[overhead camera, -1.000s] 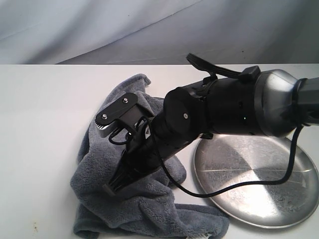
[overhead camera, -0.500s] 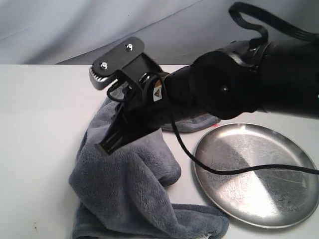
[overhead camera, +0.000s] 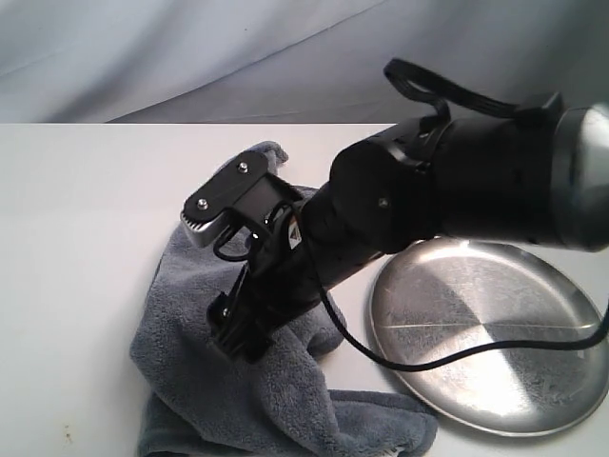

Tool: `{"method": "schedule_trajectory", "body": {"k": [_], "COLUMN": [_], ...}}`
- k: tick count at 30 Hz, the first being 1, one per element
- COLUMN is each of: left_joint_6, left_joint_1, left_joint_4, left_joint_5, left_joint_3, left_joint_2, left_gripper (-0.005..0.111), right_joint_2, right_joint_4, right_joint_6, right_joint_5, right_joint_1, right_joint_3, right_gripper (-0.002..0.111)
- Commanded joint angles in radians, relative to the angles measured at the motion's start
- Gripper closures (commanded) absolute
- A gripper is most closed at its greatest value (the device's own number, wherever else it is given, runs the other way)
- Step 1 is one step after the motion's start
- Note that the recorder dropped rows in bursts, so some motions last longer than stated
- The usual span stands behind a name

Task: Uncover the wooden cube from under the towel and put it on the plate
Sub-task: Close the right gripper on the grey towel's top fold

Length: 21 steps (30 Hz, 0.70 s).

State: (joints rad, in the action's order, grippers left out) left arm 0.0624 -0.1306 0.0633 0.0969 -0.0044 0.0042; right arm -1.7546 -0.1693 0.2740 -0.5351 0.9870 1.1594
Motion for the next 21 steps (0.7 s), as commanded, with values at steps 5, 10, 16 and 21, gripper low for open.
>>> {"method": "schedule_trajectory", "body": {"k": [5,10,16,21], "left_joint_6": [-0.001,-0.001,-0.001,-0.001], "left_joint_1": [0.002,0.002,0.002,0.002], "left_joint_4": [0.002,0.002,0.002,0.002], "left_joint_5": [-0.011,-0.011,-0.011,-0.011], "left_joint_3": [0.004,0.004,0.004,0.004], "left_joint_2": [-0.004,-0.004,-0.004,-0.004], "left_gripper": [0.107,0.107,0.107,0.107], "right_joint_2": [-0.05,-0.05,-0.05,-0.013], "right_joint_4": [0.03,0.026,0.027,-0.039], "right_joint_6": [0.01,0.005,-0.028,-0.045], "right_joint_5": [-0.055,-0.068,-0.077,-0.052], "right_joint_1": [0.002,0.002,0.002,0.002], "right_joint_3": [0.006,0.006,0.006,0.006], "right_gripper": [0.05,0.071,0.103,0.108]}}
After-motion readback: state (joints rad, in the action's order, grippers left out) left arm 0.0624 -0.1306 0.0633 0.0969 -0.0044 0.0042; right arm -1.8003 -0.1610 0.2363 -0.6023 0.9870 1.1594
